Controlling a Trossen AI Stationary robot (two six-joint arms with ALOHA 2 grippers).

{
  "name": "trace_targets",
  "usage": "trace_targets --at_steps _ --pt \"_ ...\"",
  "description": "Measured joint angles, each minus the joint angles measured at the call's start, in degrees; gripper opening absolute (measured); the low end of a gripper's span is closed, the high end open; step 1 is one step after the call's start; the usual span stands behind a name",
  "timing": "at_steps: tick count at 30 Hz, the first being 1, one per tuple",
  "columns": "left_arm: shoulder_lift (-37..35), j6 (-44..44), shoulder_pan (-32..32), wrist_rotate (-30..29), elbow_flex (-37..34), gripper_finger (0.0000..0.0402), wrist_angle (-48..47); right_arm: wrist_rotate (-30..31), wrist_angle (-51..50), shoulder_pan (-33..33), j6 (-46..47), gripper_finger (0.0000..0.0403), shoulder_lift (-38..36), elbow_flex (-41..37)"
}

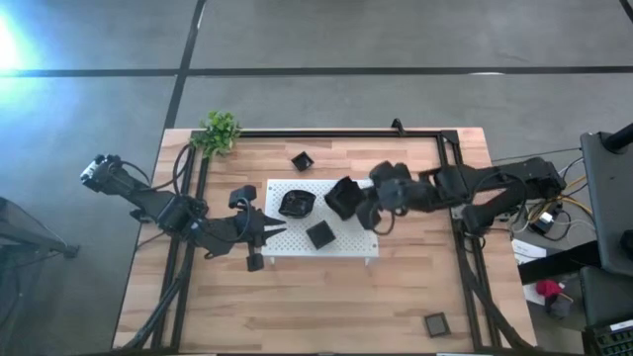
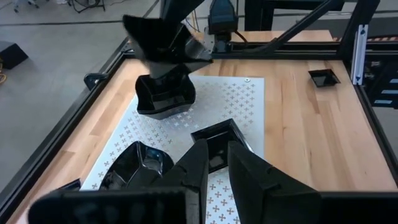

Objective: Pick & Place Mini shaped plates
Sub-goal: Stack the black distorted square plate on top of the black distorted square plate on the shelf

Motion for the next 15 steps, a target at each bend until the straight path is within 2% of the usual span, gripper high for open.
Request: trace_targets --at_steps 15 --pt "0.0 -0.2 0.0 0.0 0.0 0.0057 0.2 -1.4 -5.4 -4.6 15.1 0.0008 3.0 -1.2"
